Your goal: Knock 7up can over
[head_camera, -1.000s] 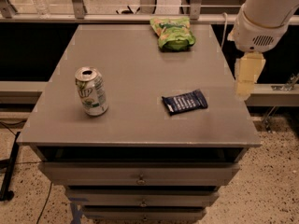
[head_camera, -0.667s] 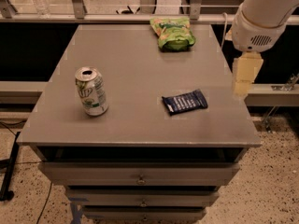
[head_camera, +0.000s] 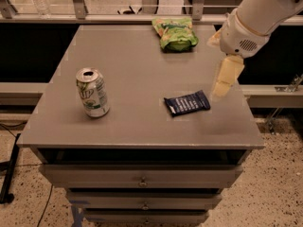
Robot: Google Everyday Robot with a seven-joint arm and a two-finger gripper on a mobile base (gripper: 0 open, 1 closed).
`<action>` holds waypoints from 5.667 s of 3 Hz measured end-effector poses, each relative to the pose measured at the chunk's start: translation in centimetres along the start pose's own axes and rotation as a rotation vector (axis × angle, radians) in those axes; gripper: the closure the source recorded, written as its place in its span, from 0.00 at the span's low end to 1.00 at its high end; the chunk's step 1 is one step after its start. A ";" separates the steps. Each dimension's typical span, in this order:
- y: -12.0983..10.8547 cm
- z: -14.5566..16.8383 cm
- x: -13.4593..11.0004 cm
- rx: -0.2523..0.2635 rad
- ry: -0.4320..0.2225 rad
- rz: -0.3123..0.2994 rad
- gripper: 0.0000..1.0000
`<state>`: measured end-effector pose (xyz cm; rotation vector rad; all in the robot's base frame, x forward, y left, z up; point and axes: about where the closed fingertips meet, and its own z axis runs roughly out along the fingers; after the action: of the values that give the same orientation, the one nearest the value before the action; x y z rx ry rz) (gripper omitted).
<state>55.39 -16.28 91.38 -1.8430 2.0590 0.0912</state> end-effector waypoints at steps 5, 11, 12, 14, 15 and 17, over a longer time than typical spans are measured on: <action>1.9 5.4 -11.1 -0.150 -0.542 -0.009 0.00; 6.6 11.5 -25.3 -0.315 -1.095 0.019 0.00; 7.2 11.2 -26.5 -0.284 -1.095 -0.012 0.00; 8.1 11.1 -28.0 -0.277 -1.100 -0.060 0.18; 8.4 11.6 -28.2 -0.296 -1.109 -0.066 0.41; 6.7 12.0 -26.2 -0.283 -1.097 -0.047 0.95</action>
Offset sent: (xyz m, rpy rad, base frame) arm 0.0021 0.0283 -0.0119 0.1649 0.0238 0.0211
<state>53.60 13.01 87.21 -1.4256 1.2378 1.1409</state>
